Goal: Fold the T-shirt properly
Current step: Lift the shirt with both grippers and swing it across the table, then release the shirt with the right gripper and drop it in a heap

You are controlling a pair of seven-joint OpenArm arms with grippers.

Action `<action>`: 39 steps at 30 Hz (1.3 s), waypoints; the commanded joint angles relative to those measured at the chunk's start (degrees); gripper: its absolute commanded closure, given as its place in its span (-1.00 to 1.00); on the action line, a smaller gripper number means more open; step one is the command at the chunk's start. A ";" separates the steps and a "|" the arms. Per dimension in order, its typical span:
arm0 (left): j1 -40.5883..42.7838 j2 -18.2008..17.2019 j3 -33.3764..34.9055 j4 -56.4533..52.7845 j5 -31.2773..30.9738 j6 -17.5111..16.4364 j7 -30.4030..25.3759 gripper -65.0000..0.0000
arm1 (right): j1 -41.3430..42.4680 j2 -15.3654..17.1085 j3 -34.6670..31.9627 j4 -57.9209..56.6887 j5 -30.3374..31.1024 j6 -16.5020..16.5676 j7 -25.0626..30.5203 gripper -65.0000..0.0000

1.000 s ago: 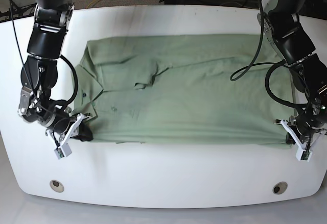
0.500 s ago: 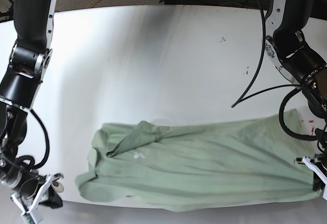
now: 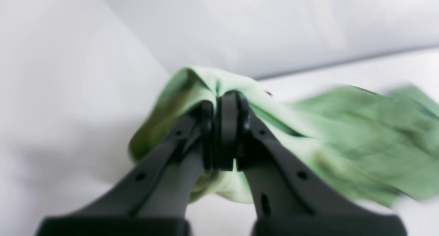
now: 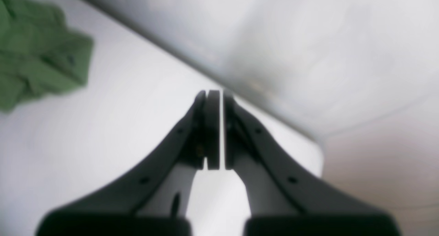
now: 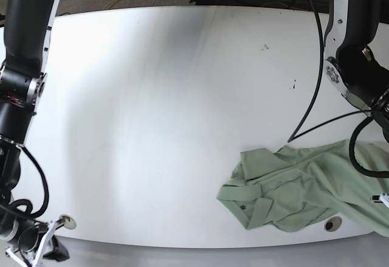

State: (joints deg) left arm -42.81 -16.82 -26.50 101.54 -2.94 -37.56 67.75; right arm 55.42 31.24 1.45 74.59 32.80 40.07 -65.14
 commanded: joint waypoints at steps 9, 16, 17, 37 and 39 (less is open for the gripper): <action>8.30 -0.81 -0.18 5.94 -0.36 0.15 -1.06 1.00 | -15.02 -7.02 9.05 0.53 0.39 -0.07 3.30 1.00; 16.92 -2.92 -2.03 9.01 -0.36 0.07 -1.06 1.00 | -23.02 -12.12 8.88 0.27 0.30 -2.05 8.49 0.57; 17.97 -2.92 -2.47 9.36 -0.36 0.07 -0.98 1.00 | -23.64 -12.48 8.88 0.27 0.30 -2.76 8.84 0.51; 45.58 -4.85 -15.12 9.98 -0.27 -2.44 1.92 0.18 | -28.82 -16.70 8.70 0.53 0.30 -3.99 10.16 -0.33; 46.46 -4.85 -15.04 9.98 -0.36 -2.44 1.92 -0.18 | -28.91 -16.70 8.70 0.53 0.30 -3.99 10.16 -0.33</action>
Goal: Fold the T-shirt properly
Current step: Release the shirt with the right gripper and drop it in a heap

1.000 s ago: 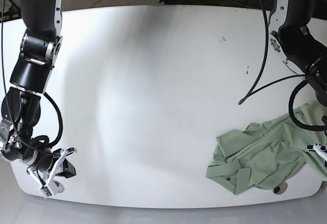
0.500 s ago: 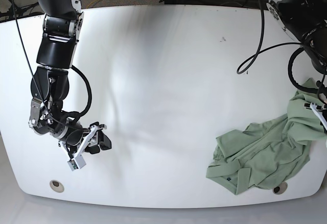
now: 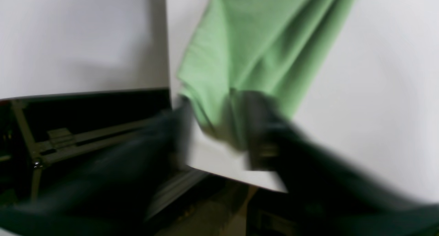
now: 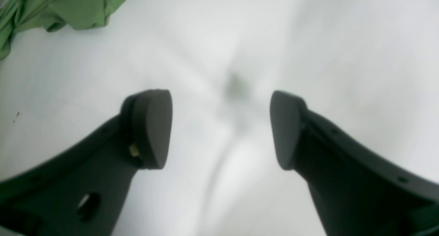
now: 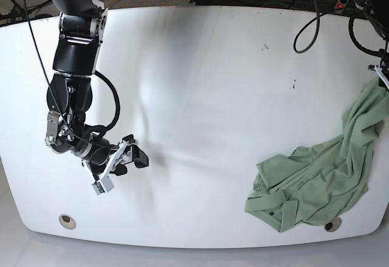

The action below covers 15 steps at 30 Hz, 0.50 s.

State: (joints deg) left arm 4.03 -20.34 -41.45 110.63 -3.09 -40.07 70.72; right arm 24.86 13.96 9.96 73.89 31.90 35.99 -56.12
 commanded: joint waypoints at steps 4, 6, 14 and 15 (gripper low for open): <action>-0.21 -1.16 0.53 0.98 -1.35 0.07 -1.05 -0.46 | 1.56 0.59 0.20 1.06 1.20 0.10 1.04 -0.33; -0.38 -1.42 2.20 0.98 -5.30 0.07 -1.05 -0.41 | 1.56 0.59 0.20 1.15 1.37 0.10 0.95 -0.33; -11.02 1.57 6.95 -1.49 -11.63 2.84 -1.14 -0.37 | 1.56 0.68 0.20 1.23 1.37 0.10 0.95 -0.33; -13.04 2.36 8.97 -2.89 -11.63 5.22 -1.31 -0.37 | 1.56 0.77 0.20 1.23 1.37 0.10 0.95 -0.33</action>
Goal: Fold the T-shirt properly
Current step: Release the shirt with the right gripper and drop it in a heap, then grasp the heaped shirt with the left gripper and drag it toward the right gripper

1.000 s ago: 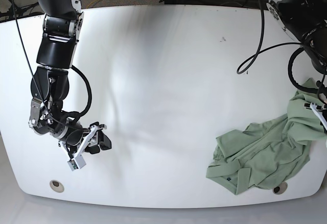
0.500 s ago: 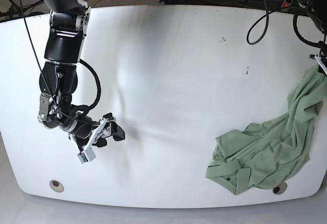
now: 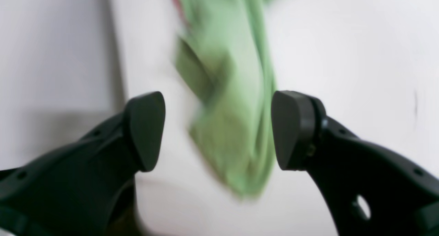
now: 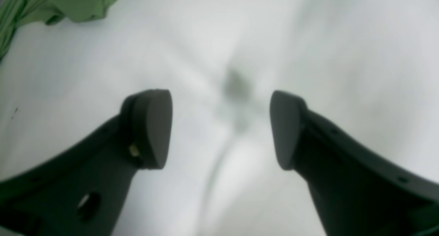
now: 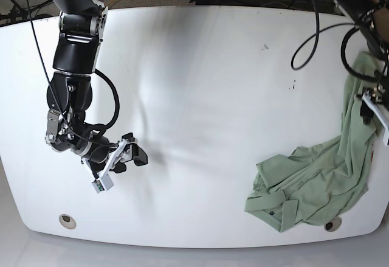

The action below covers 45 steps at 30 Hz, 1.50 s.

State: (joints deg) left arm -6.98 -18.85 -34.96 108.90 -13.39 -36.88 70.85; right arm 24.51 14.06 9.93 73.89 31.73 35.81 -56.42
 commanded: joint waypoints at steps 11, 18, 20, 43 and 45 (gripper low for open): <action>-12.05 1.31 16.72 -26.75 -1.34 22.16 -25.18 -0.38 | 0.94 0.48 0.31 1.41 1.64 0.28 1.43 -0.33; -16.88 1.31 17.33 -44.86 2.62 23.74 -36.34 -0.38 | 0.76 0.48 0.48 1.41 1.73 0.28 1.43 -0.33; -18.47 1.31 17.33 -49.69 5.87 23.65 -39.60 -0.38 | 0.76 0.48 0.48 1.41 1.73 0.36 1.43 -0.33; -22.86 1.23 26.21 -77.91 8.07 21.72 -58.06 0.27 | 0.59 0.48 0.66 1.41 1.73 0.54 1.43 -0.32; -22.77 1.23 27.62 -78.00 8.07 21.63 -57.88 0.78 | 0.59 0.48 0.66 1.41 1.73 0.54 1.43 -0.32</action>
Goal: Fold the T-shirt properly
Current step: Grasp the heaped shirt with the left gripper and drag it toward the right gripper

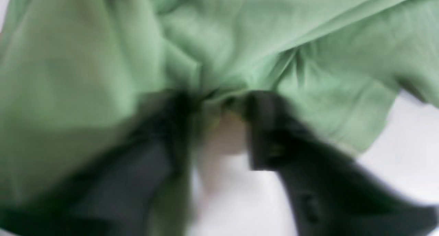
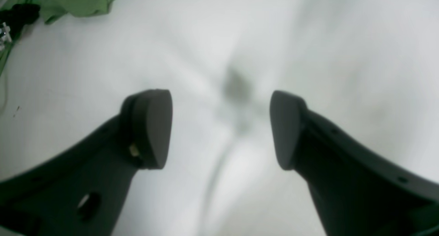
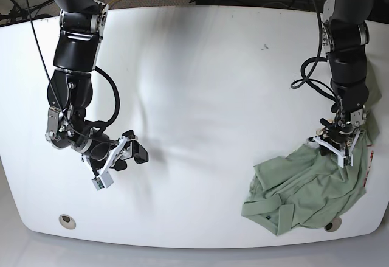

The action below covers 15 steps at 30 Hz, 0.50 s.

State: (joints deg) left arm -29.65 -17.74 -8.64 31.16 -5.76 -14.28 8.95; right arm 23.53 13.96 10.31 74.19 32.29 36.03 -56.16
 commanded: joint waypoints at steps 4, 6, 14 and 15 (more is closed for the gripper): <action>1.47 0.11 7.46 0.80 0.09 -1.23 4.10 1.00 | 1.57 0.59 0.29 1.10 1.16 0.23 1.17 -0.32; 3.93 0.11 8.78 5.19 0.09 -1.23 4.19 1.00 | 1.57 0.59 0.29 1.10 1.16 0.23 1.17 -0.32; 18.09 2.13 13.17 34.29 0.44 -1.23 15.71 1.00 | 0.60 1.12 2.13 1.19 1.16 0.23 1.08 -0.32; 19.67 2.13 13.70 36.84 0.44 -1.23 16.50 1.00 | 0.43 1.12 2.84 1.19 1.24 0.32 1.00 -0.32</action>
State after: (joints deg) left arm -11.20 -16.01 3.90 62.85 -5.15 -14.41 22.20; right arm 22.87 14.31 11.73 74.22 32.64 36.05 -55.94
